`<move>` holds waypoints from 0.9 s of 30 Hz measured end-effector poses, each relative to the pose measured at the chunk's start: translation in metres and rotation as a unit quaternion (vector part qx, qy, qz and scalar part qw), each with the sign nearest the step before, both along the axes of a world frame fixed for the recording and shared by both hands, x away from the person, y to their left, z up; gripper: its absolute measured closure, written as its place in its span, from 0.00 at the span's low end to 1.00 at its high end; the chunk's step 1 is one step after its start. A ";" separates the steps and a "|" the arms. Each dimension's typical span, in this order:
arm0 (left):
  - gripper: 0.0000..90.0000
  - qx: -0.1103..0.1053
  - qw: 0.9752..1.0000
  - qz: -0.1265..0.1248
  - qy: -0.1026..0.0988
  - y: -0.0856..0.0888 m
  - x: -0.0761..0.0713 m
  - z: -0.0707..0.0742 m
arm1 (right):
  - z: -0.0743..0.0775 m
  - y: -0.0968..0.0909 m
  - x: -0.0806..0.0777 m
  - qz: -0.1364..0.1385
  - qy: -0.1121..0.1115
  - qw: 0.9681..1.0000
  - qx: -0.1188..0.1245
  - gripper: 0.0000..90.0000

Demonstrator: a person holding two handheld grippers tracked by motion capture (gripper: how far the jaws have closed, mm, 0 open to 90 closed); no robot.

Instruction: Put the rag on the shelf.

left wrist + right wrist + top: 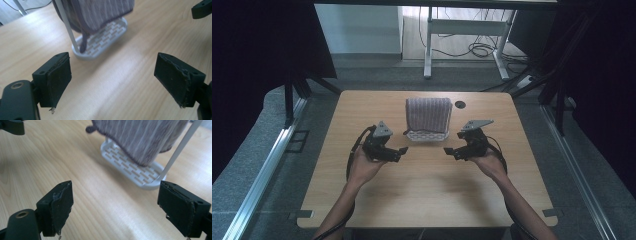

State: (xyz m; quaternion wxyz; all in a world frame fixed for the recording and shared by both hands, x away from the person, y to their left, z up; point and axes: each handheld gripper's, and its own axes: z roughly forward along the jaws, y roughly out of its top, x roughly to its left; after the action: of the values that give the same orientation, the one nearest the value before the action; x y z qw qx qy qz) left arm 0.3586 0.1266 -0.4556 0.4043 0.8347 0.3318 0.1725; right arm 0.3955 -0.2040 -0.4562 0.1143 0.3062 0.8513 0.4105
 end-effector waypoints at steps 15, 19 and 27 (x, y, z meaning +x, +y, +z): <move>0.14 0.030 0.999 -0.003 0.042 -0.011 -0.032 -0.068 | -0.059 0.019 -0.027 0.026 0.027 0.998 -0.047 0.07; 0.14 0.043 0.998 -0.003 0.053 -0.013 -0.032 -0.079 | -0.074 0.023 -0.028 0.028 0.026 0.997 -0.062 0.06; 0.11 0.041 0.997 0.008 0.072 -0.013 -0.029 -0.089 | -0.089 0.023 -0.028 0.032 0.010 0.998 -0.061 0.00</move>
State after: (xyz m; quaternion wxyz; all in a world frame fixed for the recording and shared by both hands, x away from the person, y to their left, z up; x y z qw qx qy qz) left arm 0.3298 0.1132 -0.5442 0.3435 0.8583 0.3589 0.1289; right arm 0.3672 -0.1809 -0.5454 0.1108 0.2758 0.8851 0.3581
